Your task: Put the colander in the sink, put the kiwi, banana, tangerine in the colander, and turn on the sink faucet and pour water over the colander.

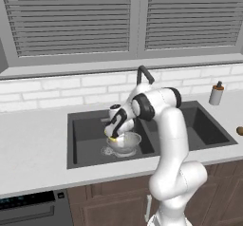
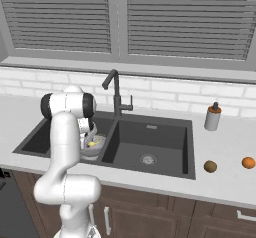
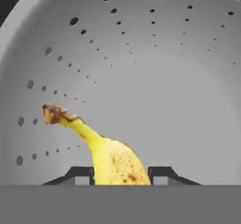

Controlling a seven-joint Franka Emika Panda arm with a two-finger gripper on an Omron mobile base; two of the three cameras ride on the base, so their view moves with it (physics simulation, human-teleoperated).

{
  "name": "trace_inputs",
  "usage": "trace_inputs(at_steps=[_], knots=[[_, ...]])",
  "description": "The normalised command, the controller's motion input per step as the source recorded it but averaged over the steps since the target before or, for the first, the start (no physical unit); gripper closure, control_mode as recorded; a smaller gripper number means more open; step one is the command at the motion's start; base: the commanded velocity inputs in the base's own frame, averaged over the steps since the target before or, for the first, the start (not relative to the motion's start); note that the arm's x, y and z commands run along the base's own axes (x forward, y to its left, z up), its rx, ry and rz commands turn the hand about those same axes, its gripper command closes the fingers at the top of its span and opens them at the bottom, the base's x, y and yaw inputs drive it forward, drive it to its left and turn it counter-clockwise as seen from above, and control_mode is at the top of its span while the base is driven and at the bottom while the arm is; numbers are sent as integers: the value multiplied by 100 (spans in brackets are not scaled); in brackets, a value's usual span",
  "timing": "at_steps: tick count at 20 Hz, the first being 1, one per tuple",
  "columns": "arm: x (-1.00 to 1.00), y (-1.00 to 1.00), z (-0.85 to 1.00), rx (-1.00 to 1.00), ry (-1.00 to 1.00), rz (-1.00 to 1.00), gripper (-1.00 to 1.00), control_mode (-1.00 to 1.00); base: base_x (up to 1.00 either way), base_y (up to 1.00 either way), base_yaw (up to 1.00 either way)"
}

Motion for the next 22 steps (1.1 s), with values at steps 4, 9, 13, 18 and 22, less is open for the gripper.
trace_inputs(at_steps=[4,9,13,18,22], knots=[[10,0,-60,0,-16,-1,100,-100,0,0,0],[-1,-2,-18,0,-15,-4,-100,-100,0,0,0],[-10,-33,0,3,-21,-8,-100,-100,0,0,0],[-9,-26,1,4,-16,-8,-100,-100,0,0,0],[-23,-16,30,6,-21,-9,-100,-100,0,0,0]])
